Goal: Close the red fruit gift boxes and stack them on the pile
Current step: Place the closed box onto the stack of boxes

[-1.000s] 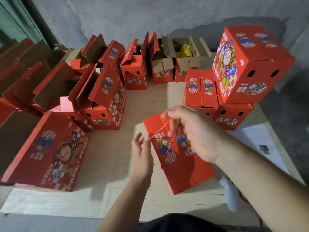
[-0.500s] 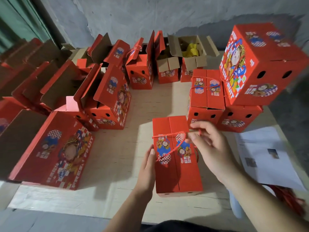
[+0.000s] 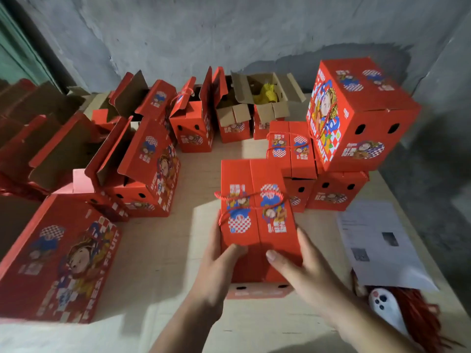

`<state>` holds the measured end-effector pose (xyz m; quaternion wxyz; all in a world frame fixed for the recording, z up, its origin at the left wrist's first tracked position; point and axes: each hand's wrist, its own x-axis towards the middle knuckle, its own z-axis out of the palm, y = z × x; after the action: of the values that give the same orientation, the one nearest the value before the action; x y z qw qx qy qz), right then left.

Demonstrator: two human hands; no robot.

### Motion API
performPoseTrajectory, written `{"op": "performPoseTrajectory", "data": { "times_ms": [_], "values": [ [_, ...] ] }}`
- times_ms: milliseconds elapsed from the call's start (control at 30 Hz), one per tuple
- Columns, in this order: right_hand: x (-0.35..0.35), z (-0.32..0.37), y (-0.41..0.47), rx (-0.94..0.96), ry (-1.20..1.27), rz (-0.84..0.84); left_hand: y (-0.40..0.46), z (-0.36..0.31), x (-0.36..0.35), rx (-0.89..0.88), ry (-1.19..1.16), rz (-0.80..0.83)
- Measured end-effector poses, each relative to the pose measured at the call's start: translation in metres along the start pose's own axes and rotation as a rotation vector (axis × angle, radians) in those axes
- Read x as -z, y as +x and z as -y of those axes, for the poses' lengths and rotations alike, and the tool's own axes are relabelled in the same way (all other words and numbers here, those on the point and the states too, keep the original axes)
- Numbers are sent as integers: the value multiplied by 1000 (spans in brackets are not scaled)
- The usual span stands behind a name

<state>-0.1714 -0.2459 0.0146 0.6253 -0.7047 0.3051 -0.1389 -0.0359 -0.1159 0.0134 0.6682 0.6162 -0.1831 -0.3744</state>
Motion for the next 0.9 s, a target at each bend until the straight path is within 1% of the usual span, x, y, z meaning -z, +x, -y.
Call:
{"op": "performPoseTrajectory", "data": {
  "times_ms": [100,200,267,333,367,433,533,600,667,700,767,800,833,900],
  "values": [
    [26,48,17,137,16,-47,20,-64,-15,-56,64,52],
    [49,95,34,236,5,-59,42,-126,-19,-45,147,142],
    [61,120,43,307,-26,-48,58,-159,-23,-45,162,190],
    [73,142,53,349,-44,-53,79,-176,-25,-93,256,178],
    [78,152,60,364,-61,-77,90,-184,-27,-129,301,138],
    [87,168,76,406,-83,-140,106,-196,-38,-147,231,116],
    [101,177,111,446,-84,-235,134,-206,-53,-196,101,132],
    [106,169,138,426,-109,-320,167,-196,-66,-228,123,54],
    [107,152,161,354,-278,-404,195,-175,-78,-165,232,-38],
    [105,142,169,269,-416,-411,205,-160,-84,-107,289,-46],
    [99,121,176,67,-809,-347,219,-127,-90,-29,401,38],
    [95,112,175,49,-1009,-351,222,-116,-91,-30,401,51],
    [93,104,172,96,-1168,-389,226,-107,-90,-44,346,40],
    [93,94,167,213,-1324,-473,233,-94,-83,-42,205,13]
  ]
}}
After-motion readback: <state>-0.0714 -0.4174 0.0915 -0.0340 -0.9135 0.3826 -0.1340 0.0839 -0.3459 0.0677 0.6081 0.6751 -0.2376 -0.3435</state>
